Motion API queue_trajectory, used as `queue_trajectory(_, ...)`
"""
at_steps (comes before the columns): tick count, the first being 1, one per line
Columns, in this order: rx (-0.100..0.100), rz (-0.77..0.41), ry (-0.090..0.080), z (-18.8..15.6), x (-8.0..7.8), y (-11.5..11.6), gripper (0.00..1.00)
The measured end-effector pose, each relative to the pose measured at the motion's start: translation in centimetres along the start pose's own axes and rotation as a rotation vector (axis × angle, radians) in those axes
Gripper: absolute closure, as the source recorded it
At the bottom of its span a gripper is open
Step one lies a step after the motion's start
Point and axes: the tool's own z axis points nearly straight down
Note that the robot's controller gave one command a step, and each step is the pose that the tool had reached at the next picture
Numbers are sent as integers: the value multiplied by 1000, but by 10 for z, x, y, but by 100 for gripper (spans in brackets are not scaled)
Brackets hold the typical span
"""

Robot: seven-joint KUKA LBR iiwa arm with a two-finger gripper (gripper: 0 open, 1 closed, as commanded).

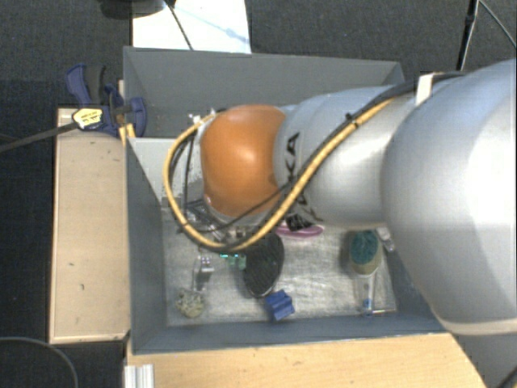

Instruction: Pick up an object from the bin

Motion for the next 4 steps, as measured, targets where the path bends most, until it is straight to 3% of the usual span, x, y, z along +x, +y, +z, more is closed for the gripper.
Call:
queue_trajectory(1, -1, -13, -7, -51, 49, -28, 0)
queue_trajectory(2, 2, -47, -2, 25, 19, -51, 0)
queue_trajectory(3, 2, -258, -5, 49, 40, -104, 0)
queue_trajectory(4, -1, -407, -31, 62, 45, -161, 0)
